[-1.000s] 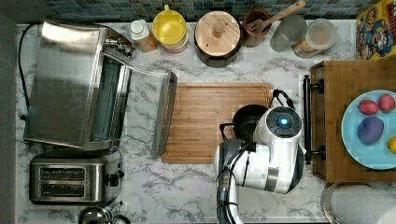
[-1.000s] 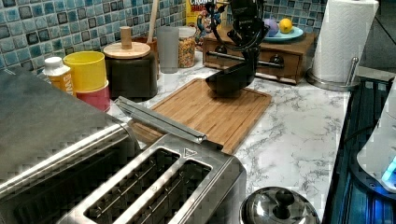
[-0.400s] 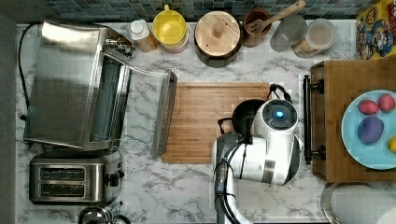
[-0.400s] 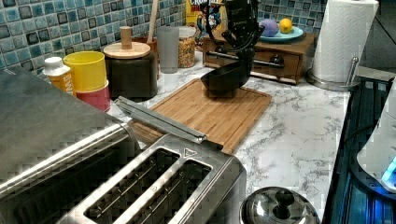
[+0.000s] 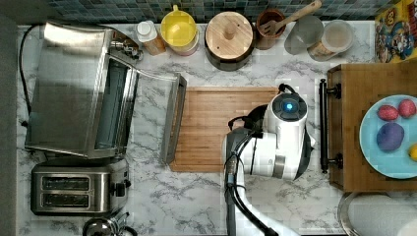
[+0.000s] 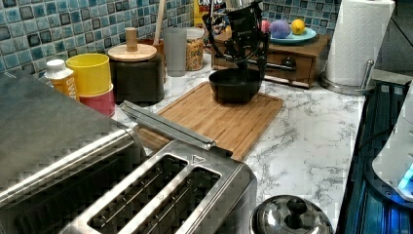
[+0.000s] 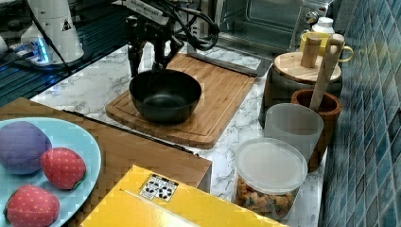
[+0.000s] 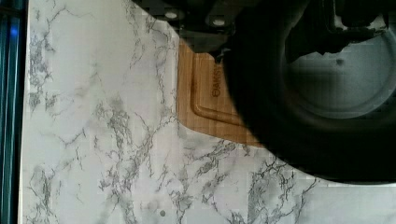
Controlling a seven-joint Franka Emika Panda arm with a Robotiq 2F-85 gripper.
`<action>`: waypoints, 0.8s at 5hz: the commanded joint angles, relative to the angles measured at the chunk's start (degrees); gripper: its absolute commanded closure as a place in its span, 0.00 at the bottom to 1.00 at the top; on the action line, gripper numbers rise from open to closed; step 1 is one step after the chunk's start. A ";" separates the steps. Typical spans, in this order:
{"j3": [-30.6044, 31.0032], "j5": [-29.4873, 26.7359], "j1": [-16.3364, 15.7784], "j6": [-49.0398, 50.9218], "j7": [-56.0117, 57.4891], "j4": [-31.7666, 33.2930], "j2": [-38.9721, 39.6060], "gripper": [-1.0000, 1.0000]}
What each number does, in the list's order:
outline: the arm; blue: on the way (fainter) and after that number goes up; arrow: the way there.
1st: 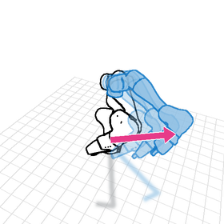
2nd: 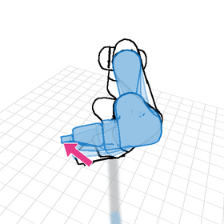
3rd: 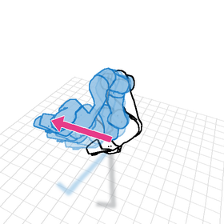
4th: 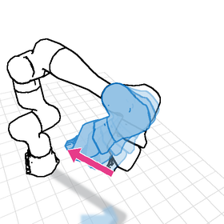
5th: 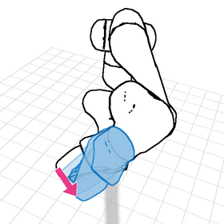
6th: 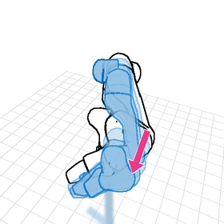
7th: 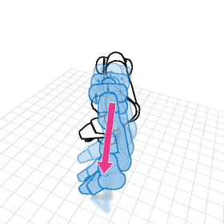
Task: Put the bowl on the board.
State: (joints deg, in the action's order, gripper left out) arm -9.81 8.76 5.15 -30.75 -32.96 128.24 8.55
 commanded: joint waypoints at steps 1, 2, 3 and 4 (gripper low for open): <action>1.91 -3.04 -1.31 7.00 2.85 -10.09 -0.72 0.50; 1.84 -3.28 -1.36 7.05 3.93 -9.94 -1.21 0.50; 1.84 -3.28 -1.36 7.05 3.94 -9.92 -1.20 0.50; 1.92 -3.27 -1.27 7.05 3.93 -9.93 -1.21 0.50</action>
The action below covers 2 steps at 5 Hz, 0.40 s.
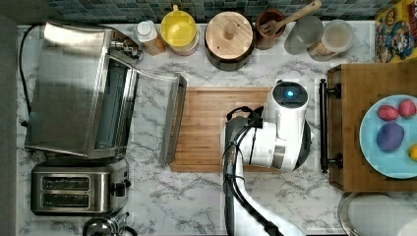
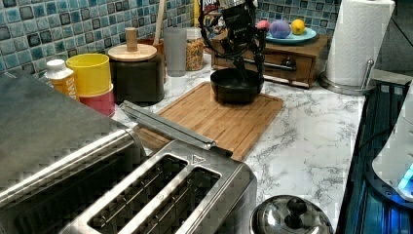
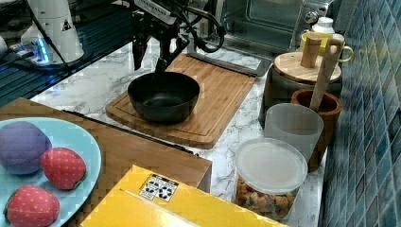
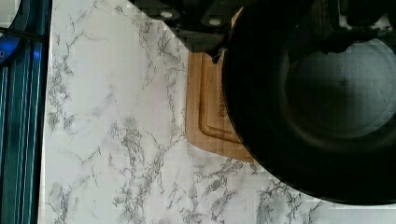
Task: Put the bowl on the board.
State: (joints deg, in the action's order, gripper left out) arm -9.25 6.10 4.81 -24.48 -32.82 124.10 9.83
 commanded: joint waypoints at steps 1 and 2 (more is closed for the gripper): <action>1.40 -0.60 -0.90 0.78 3.77 -5.79 -2.49 0.50; 1.90 -0.53 -0.41 0.78 3.73 -5.78 -2.50 0.50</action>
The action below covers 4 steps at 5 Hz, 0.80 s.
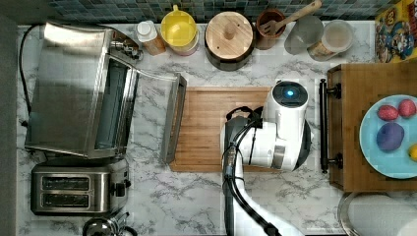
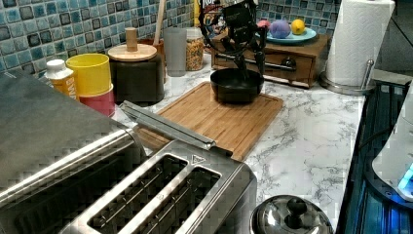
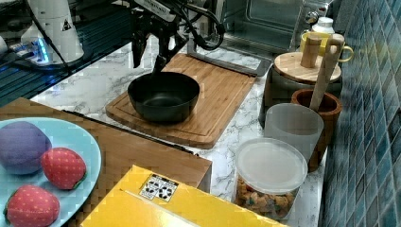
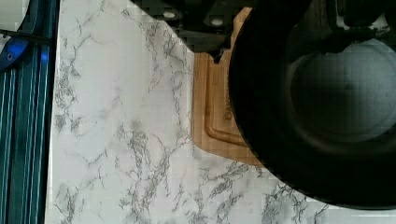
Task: Put the bowl on the board.
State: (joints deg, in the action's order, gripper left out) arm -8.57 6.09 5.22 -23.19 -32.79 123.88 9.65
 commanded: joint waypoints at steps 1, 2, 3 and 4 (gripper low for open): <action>1.67 -0.46 -0.39 -0.50 3.67 -5.57 -2.33 0.50; 2.11 -0.41 0.04 -0.49 3.63 -5.57 -2.33 0.50; 2.15 -0.40 0.08 -0.49 3.61 -5.56 -2.33 0.50; 2.05 -0.41 -0.01 -0.49 3.63 -5.57 -2.33 0.50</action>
